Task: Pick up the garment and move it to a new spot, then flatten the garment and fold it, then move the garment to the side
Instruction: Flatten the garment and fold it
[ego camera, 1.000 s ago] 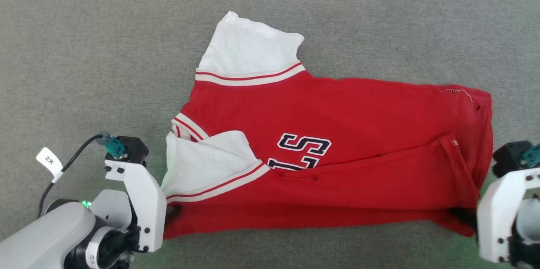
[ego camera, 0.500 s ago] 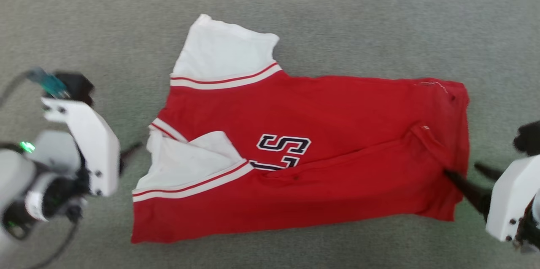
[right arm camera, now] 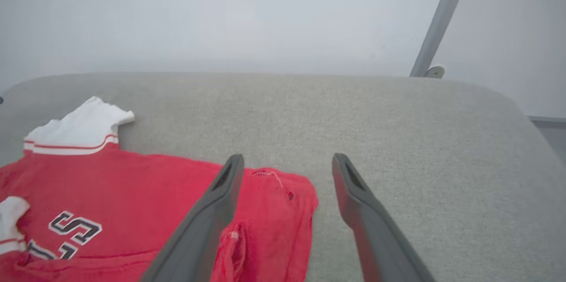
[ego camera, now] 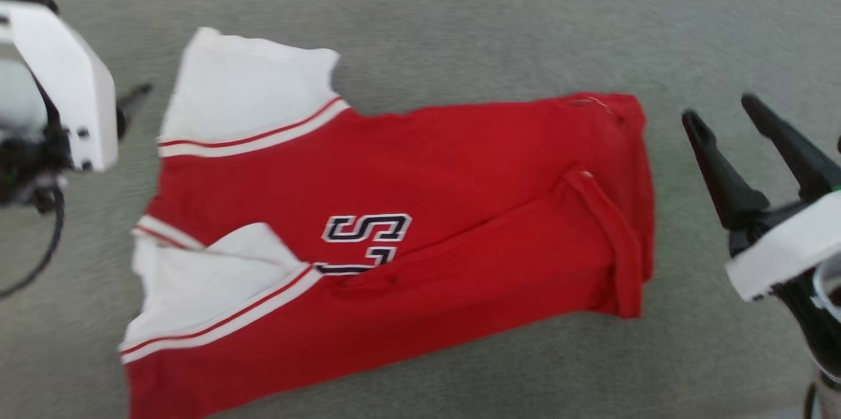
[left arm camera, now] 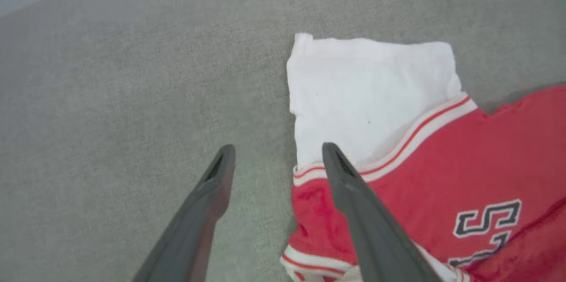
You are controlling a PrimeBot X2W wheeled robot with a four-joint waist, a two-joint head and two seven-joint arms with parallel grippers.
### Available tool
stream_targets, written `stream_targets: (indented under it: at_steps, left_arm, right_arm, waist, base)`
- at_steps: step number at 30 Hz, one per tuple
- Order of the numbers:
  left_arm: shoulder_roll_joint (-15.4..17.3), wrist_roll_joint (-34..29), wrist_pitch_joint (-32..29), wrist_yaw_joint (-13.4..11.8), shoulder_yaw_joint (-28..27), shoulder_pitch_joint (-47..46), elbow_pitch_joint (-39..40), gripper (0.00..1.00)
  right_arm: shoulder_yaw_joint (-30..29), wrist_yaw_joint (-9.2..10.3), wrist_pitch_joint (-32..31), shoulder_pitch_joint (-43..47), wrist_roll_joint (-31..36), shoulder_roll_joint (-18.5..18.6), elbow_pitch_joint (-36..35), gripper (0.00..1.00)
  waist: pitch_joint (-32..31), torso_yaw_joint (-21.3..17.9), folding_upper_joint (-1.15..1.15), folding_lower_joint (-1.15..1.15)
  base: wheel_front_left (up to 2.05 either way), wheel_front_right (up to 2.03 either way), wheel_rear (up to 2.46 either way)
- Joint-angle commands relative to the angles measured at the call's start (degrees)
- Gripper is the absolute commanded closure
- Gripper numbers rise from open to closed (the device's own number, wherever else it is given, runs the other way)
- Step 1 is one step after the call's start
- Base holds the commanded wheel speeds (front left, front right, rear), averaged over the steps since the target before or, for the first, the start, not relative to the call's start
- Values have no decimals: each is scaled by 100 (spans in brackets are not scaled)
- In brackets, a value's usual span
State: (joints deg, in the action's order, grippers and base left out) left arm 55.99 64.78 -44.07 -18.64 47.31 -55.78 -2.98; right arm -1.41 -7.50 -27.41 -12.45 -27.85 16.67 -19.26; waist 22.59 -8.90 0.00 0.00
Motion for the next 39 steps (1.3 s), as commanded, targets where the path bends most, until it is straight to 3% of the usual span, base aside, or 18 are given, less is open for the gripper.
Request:
stream_targets:
  at_steps: [1,6,10,15,20,22,28,32,39]
  left_arm:
    - [-71,-79,-47,115,8,-206,-189,0]
    - [-297,-271,-137,451,51,-714,-1015,0]
    - [-439,-350,-262,648,123,-983,-1647,0]
    - [-668,-351,-383,746,199,-1207,-2290,0]
    - [-861,-351,-622,765,365,-1174,-2849,0]
    - [-942,-234,-821,785,431,-1075,-3030,100]
    - [-1186,-215,-690,924,413,-1166,-3182,100]
    - [-1425,-324,-504,1070,423,-1379,-3301,100]
    - [-1704,-381,-317,1255,442,-1647,-3483,100]
  right_arm:
    - [125,1,321,-125,135,-10,79,0]
    - [474,1,1305,-451,370,-220,411,0]
    - [753,2,1748,-624,461,-335,725,0]
    - [1019,1,1889,-732,338,-317,1032,0]
    - [1279,1,1594,-853,119,-186,1303,0]
    - [1353,1,1398,-956,-25,-152,1409,0]
    - [1463,1,753,-1334,-281,7,1849,0]
    - [1604,1,-50,-1942,-324,281,2381,0]
    - [2102,2,-1401,-2891,-538,356,3456,0]
  waist:
    - [179,-261,0,0]
    - [371,-592,0,0]
    - [493,-782,0,0]
    - [595,-888,0,0]
    - [649,-925,0,0]
    - [664,-913,0,0]
    - [723,-792,0,0]
    - [759,-590,0,0]
    - [820,-358,0,0]
  base:
    - [0,0,0]
    - [0,0,0]
    - [0,0,0]
    - [0,0,0]
    - [0,0,0]
    - [0,0,0]
    - [0,0,0]
    - [0,0,0]
    - [0,0,0]
